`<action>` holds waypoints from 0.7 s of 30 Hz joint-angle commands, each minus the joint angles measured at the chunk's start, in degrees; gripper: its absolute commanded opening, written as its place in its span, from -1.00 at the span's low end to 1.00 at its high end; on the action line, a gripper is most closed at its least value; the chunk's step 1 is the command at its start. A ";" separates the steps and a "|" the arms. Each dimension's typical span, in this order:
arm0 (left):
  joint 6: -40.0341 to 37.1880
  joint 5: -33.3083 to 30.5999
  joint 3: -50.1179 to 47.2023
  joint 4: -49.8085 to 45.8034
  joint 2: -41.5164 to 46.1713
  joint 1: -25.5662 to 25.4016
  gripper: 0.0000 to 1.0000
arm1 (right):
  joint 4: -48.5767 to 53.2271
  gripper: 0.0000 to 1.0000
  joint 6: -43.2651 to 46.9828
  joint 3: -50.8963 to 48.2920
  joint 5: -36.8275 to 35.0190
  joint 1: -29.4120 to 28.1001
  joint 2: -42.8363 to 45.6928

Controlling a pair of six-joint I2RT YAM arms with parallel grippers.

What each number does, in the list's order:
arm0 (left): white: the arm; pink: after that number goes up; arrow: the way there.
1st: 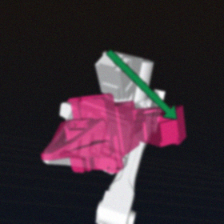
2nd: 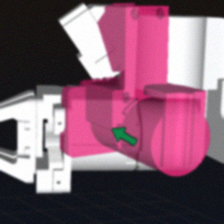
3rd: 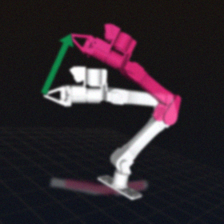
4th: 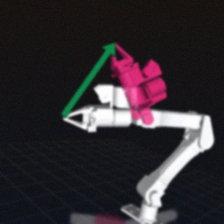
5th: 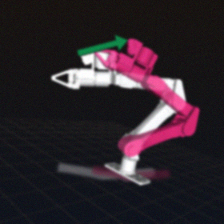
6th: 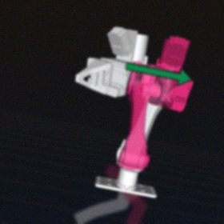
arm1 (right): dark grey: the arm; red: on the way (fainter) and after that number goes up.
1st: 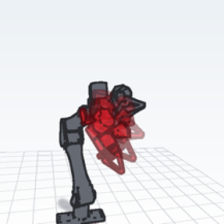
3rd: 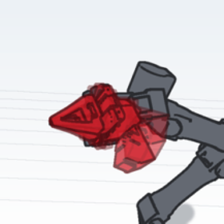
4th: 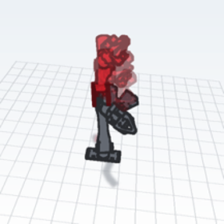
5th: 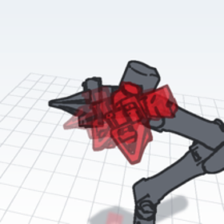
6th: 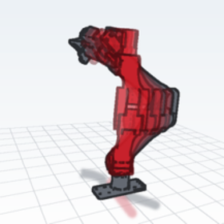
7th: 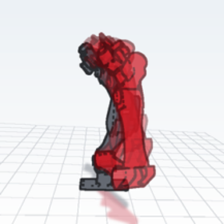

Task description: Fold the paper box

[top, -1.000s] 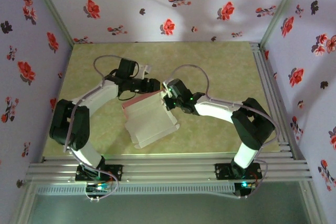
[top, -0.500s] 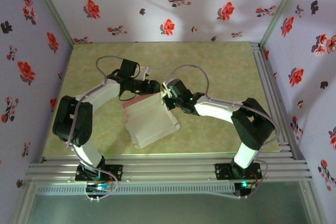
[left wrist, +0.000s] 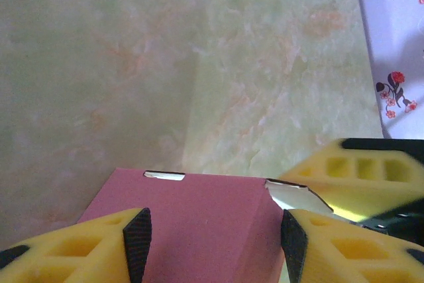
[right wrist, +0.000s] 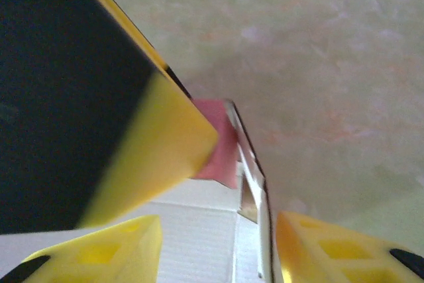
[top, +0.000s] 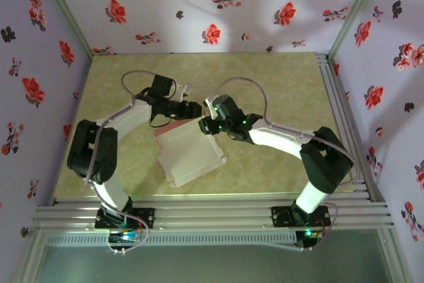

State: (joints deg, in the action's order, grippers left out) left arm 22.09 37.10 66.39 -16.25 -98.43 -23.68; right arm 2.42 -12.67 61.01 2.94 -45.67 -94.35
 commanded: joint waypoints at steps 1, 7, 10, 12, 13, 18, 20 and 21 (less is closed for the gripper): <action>-1.60 -0.72 0.02 -0.89 -1.30 0.44 0.12 | 0.66 0.02 -1.88 1.82 5.22 1.66 2.04; -1.70 -0.63 -0.03 -1.00 -1.41 0.50 0.11 | 0.49 0.05 -3.04 1.38 7.54 4.09 3.61; -1.78 -0.61 -0.04 -1.02 -1.41 0.53 0.11 | -0.24 0.03 -3.93 0.50 9.69 5.78 5.38; -1.74 -0.59 0.05 -0.98 -1.50 0.56 0.10 | -0.34 -0.06 -4.21 -0.01 10.87 6.93 6.32; -1.78 -0.58 0.05 -1.03 -1.54 0.56 0.10 | -0.34 -0.12 -4.25 -0.31 11.23 7.53 6.88; -1.56 -0.45 0.06 -0.81 -1.65 0.57 0.10 | 1.81 -0.36 -3.73 -0.23 12.88 10.19 6.41; -1.52 -0.45 0.05 -0.72 -1.59 0.54 0.10 | 3.92 -0.39 -2.74 0.59 12.71 10.91 4.93; -1.52 -0.37 0.05 -0.72 -1.58 0.56 0.09 | 5.19 -0.40 -1.90 1.05 12.51 11.12 3.73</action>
State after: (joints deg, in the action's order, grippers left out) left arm 22.04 37.12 66.39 -15.44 -98.54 -23.38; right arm 3.60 -16.32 61.28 14.22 -35.18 -88.49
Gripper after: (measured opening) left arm 0.548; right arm 0.302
